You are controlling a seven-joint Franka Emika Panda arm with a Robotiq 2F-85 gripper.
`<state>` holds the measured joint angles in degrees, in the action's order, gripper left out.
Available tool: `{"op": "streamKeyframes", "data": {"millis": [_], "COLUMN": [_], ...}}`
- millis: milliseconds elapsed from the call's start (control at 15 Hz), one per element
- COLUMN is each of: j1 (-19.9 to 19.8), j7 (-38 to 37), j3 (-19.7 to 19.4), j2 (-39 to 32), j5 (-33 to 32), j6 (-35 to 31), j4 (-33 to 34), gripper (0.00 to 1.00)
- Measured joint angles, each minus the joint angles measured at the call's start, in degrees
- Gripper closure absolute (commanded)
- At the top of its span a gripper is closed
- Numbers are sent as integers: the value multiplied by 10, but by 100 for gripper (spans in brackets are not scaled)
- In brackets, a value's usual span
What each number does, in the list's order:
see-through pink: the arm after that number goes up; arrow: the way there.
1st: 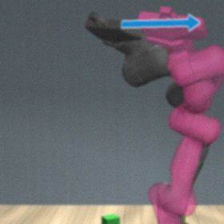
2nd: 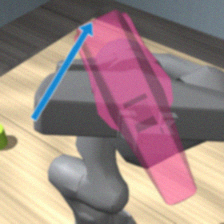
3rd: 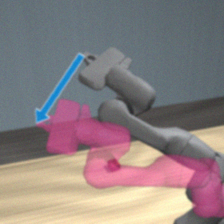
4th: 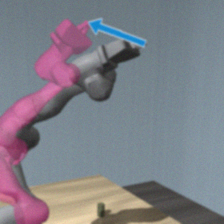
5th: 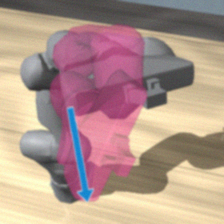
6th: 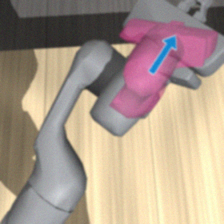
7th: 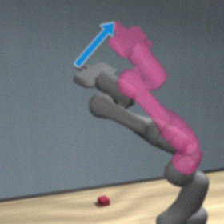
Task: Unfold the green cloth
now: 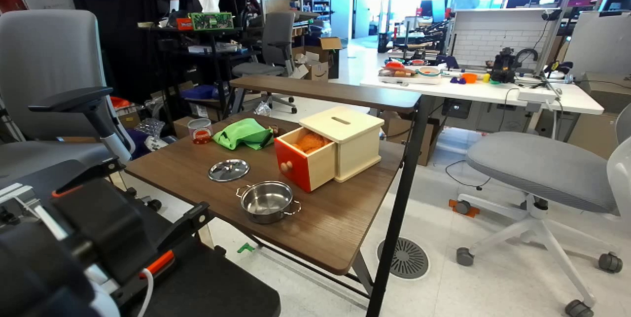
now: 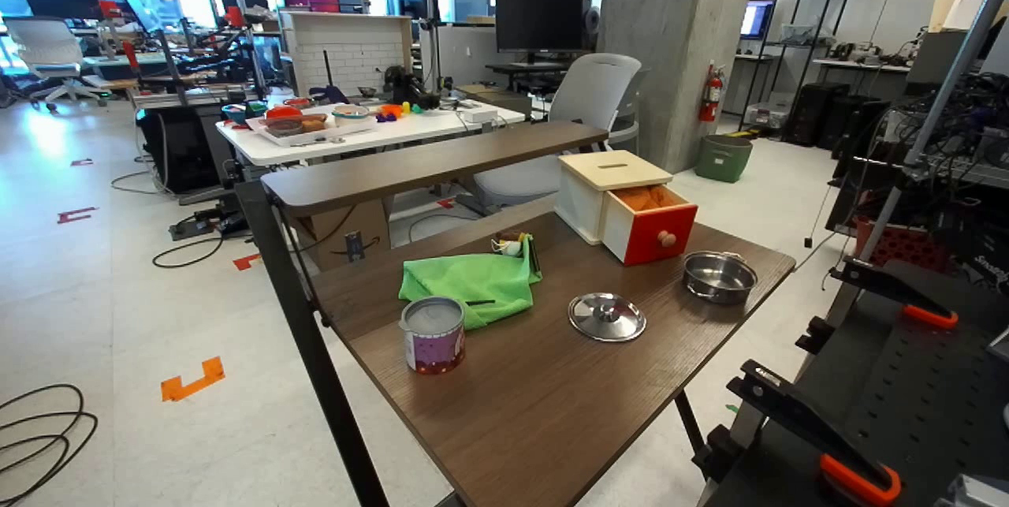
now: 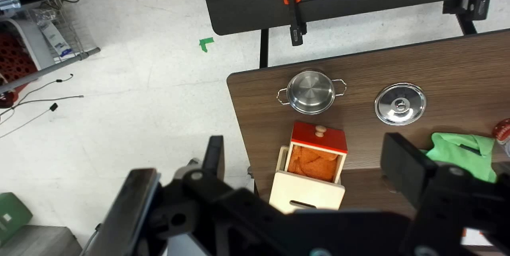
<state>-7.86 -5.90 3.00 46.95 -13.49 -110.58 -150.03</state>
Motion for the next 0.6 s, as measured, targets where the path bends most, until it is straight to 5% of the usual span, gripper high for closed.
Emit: {"op": "streamKeyframes", "data": {"millis": [333, 600], "j1": [3, 23], "j7": [-6, -62], "j3": [-1, 10], "j2": [-5, -37], "j5": [4, 32], "j6": [-2, -69], "j4": [-9, -43], "gripper": [0, 0]}}
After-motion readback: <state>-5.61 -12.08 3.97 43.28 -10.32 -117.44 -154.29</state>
